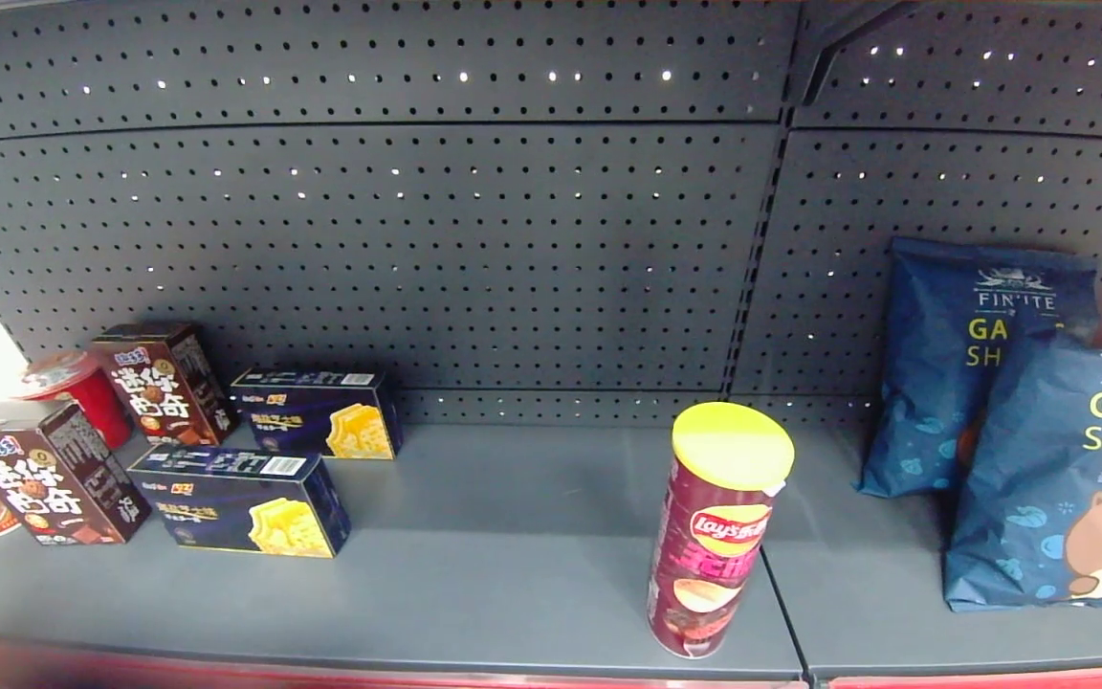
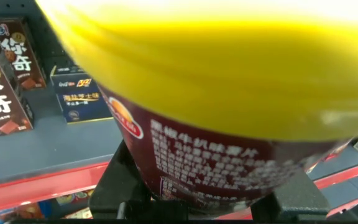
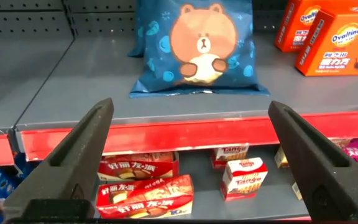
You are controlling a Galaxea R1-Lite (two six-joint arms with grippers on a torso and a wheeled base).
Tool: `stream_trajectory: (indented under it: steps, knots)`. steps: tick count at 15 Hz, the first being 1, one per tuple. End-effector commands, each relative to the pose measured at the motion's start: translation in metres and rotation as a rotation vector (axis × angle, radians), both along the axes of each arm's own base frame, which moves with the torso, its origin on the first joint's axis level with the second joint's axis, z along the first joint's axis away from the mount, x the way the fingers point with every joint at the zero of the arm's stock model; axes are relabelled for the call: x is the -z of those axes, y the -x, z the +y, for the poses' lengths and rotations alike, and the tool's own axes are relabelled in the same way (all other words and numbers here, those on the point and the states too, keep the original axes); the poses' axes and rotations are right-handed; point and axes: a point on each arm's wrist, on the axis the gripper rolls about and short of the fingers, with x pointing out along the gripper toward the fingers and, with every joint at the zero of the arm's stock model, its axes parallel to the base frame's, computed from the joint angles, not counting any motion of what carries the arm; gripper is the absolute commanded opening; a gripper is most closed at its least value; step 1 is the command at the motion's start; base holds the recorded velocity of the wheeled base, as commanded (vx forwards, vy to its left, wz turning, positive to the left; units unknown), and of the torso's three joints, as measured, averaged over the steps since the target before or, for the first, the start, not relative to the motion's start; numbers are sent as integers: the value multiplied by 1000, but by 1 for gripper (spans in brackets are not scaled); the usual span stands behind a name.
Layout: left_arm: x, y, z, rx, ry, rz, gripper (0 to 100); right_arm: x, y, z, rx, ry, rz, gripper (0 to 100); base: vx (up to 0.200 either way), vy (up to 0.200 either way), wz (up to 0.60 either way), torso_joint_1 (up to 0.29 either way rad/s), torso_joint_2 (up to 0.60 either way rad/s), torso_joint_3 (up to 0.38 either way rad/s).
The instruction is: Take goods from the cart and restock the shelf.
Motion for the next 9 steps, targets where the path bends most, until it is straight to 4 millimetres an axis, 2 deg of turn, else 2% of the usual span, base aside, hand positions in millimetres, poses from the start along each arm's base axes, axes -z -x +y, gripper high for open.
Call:
stream_trajectory:
  steps: [1, 4, 5, 9]
  knots:
    - [1, 0, 0, 0, -2, 5, 0, 0, 0, 0, 0, 1, 1, 100, 0, 0, 0, 0, 0, 0]
    - [2, 0, 0, 0, 1, 1, 0, 0, 0, 0, -1, 1, 1, 100, 0, 0, 0, 0, 0, 0]
    - [-4, 2, 1, 5, 7, -25, 0, 0, 0, 0, 0, -2, 2, 100, 0, 0, 0, 0, 0, 0]
    - [-52, -5, 0, 105, -10, -59, 0, 0, 0, 0, -3, -2, 1, 100, 0, 0, 0, 26, -57, -36]
